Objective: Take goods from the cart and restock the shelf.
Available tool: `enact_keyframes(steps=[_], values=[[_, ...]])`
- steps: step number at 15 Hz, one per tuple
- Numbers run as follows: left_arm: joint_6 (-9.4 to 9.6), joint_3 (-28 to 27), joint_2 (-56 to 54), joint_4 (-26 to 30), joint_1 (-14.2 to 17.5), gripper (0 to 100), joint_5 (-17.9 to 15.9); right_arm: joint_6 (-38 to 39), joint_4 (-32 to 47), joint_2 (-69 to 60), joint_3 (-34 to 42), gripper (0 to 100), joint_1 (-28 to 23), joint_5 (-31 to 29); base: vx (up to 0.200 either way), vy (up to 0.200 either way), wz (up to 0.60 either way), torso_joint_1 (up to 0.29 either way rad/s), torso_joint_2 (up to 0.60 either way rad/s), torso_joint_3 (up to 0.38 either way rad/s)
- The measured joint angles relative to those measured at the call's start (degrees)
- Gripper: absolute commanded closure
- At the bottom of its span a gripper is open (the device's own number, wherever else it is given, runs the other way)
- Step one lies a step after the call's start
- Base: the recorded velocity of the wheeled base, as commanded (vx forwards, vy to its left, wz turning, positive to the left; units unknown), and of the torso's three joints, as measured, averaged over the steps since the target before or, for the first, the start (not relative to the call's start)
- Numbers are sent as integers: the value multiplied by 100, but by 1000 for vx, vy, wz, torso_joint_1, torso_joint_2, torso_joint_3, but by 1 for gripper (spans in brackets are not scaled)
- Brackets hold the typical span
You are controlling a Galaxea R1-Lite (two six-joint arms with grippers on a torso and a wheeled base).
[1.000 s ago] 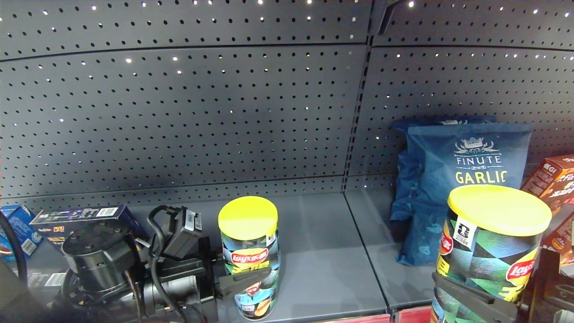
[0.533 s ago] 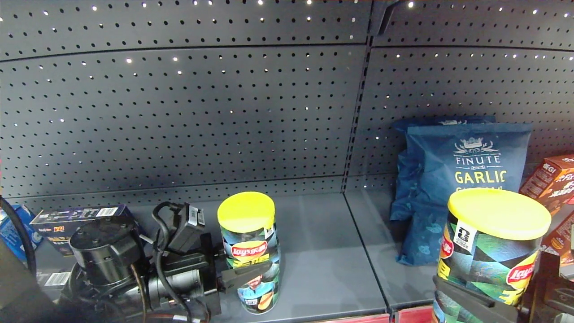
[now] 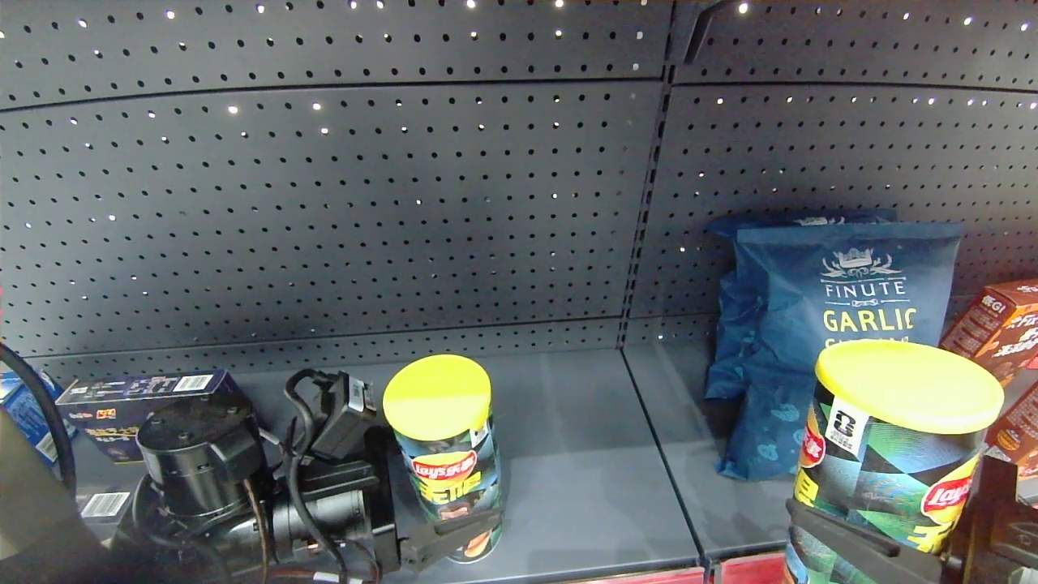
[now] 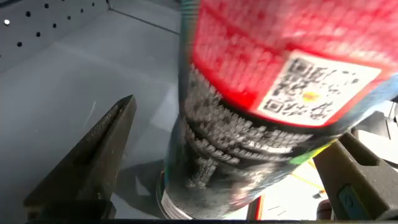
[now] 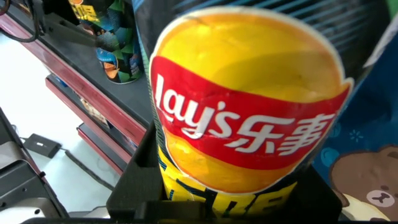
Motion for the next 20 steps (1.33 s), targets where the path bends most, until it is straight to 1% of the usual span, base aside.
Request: enact_keyframes(steps=[5, 9, 11, 15, 17, 20], values=[[-6, 22, -258, -9, 0, 0, -7, 2, 0, -44, 46, 100, -2, 0, 0, 0, 0, 0, 0, 0], [-17, 83, -619, -6, 59, 0, -10, 0, -2, -78, 77, 100, -7, -9, 0, 0, 0, 0, 0, 0], [-24, 204, -894, -2, 91, 0, -16, 2, 0, -94, 77, 100, -7, -9, 0, 0, 0, 0, 0, 0], [-27, 549, -1463, 52, 330, 0, -22, 2, 0, -119, 82, 100, -5, -9, 0, 0, 0, 0, 0, 0], [-29, 730, -1709, 60, 397, 0, -21, 6, 0, -141, 104, 100, -7, -9, 0, 0, 0, 0, 0, 0], [-43, 1089, -2199, 77, 549, 0, -2, 9, -2, -199, 132, 100, -30, -7, 0, 0, 0, 0, 0, 0]])
